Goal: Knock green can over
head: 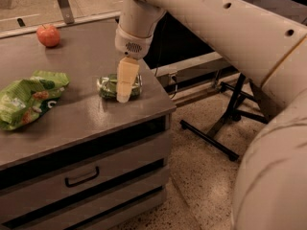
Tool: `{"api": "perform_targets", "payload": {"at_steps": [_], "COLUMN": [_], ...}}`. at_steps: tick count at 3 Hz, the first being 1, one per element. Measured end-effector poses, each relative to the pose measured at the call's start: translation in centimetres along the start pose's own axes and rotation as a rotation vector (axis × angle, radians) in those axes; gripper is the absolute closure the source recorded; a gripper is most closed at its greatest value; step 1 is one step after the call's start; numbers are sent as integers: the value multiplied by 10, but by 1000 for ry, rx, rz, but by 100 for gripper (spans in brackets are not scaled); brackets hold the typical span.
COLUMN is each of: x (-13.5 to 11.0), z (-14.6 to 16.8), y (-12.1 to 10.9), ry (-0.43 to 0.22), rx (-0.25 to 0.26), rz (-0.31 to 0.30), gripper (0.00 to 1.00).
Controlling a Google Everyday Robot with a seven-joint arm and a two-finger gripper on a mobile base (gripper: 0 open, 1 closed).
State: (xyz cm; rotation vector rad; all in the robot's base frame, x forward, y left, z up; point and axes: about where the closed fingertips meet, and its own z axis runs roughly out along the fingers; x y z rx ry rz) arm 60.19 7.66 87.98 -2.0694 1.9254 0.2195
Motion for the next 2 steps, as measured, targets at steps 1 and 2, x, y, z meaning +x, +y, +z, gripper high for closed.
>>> {"api": "perform_targets", "payload": {"at_steps": [1,2], "x": [21,48], "z": [-31,-64], "y": [2,4], "ry": [95,180], "rx": [-15,-17], "rz": [-20,3], "gripper": [0,0]}}
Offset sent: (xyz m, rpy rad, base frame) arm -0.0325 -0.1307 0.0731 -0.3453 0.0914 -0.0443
